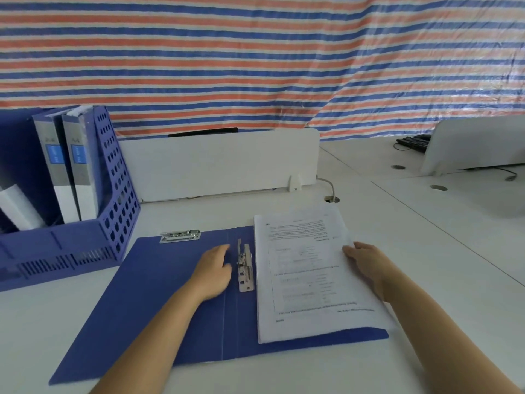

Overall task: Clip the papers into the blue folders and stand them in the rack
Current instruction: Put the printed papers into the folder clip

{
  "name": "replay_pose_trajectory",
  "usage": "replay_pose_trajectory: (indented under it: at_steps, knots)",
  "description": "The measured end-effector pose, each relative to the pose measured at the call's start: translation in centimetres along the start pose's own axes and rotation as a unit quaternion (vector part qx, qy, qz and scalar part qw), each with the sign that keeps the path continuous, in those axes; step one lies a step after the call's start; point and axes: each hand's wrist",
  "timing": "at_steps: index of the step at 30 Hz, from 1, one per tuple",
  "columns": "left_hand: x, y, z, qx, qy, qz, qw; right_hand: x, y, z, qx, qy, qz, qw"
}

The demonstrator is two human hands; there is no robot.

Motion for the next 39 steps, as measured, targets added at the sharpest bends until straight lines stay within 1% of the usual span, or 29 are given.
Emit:
replay_pose_trajectory:
  at_steps: [2, 5, 7, 11, 15, 19, 24, 28, 33, 39]
  knots:
    - [0.2, -0.2, 0.0, -0.010, -0.024, -0.054, 0.998, -0.2, 0.4, 0.4, -0.002, 0.001, -0.006, 1.000]
    - [0.9, -1.0, 0.8, -0.005, -0.047, -0.079, 0.996, -0.7, 1.1, 0.9, -0.006, 0.005, -0.017, 1.000]
    - [1.4, -1.3, 1.6, 0.019, -0.047, -0.111, 0.992, -0.8, 1.3, 1.2, -0.005, 0.011, -0.031, 0.999]
    - [2.0, -0.3, 1.7, 0.036, -0.031, -0.218, 0.975, -0.5, 1.1, 1.5, -0.001, 0.020, -0.039, 0.999]
    - [1.7, 0.8, 1.7, 0.078, -0.029, -0.273, 0.959, -0.3, 1.0, 1.9, -0.006, 0.024, -0.040, 0.999]
    - [1.3, 0.6, 1.7, 0.086, -0.028, -0.299, 0.950, -0.4, 1.4, 1.9, -0.011, 0.012, -0.064, 0.998]
    - [1.1, 0.8, 1.6, 0.097, -0.020, -0.313, 0.945, -0.3, 1.7, 1.8, -0.020, -0.013, -0.062, 0.998]
    - [0.9, 0.7, 1.6, 0.106, -0.016, -0.329, 0.938, -0.3, 1.7, 1.8, -0.034, -0.027, -0.093, 0.995]
    - [1.0, 0.6, 1.6, 0.130, -0.012, -0.346, 0.929, -0.2, 2.0, 2.1, -0.019, -0.038, -0.141, 0.989]
    - [1.2, 0.1, 0.7, 0.144, 0.002, -0.360, 0.922, 0.1, 2.3, 3.0, -0.008, -0.043, -0.174, 0.984]
Point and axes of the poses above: each hand's wrist, its own z-axis towards the middle knuckle, its own y-axis out of the palm, x = y × z, and after that the axes turned 3 degrees about -y, right-handed
